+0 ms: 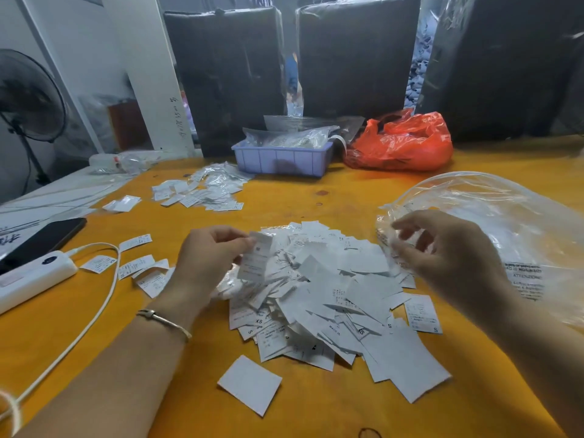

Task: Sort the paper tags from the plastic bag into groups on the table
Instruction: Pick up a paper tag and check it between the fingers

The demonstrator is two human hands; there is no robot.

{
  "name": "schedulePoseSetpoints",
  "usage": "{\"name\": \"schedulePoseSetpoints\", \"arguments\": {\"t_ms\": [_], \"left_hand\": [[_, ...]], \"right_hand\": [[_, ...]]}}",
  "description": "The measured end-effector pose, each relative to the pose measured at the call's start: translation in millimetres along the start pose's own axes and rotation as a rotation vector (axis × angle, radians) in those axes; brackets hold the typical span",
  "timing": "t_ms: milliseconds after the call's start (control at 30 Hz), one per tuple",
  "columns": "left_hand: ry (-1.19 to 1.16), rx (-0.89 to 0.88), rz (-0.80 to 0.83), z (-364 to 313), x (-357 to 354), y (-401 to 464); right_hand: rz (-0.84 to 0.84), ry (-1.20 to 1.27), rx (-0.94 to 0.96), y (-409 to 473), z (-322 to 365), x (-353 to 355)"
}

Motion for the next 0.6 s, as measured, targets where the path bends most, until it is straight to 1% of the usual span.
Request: {"name": "schedulePoseSetpoints", "arguments": {"t_ms": [67, 233, 333, 433, 500, 600], "left_hand": [[0.088, 0.025, -0.066, 6, 11, 11], [0.411, 0.065, -0.195, 17, 38, 30], [0.593, 0.106, -0.284, 19, 49, 35], [0.703, 0.139, -0.314, 20, 50, 33], [0.775, 0.132, -0.321, 20, 46, 29], [0.873, 0.066, -0.365, 17, 39, 24]], "right_hand": [[0.046, -0.19, -0.06, 3, -13, 4], [0.212, -0.457, -0.266, 8, -42, 17], [0.337, -0.532, -0.38, 9, -51, 20], [0.436, -0.582, -0.41, 8, -54, 18], [0.409, -0.601, -0.382, 8, -54, 17], [0.332, -0.601, -0.351, 7, -54, 17]]}}
Point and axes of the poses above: each hand's wrist, its own y-axis towards the middle knuckle, its own x-axis out of the back of the hand, z = x × y, the point moved 1 cm from there along y, towards the middle knuckle, and after that the axes turned 14 degrees about x, right-handed, at the moved point
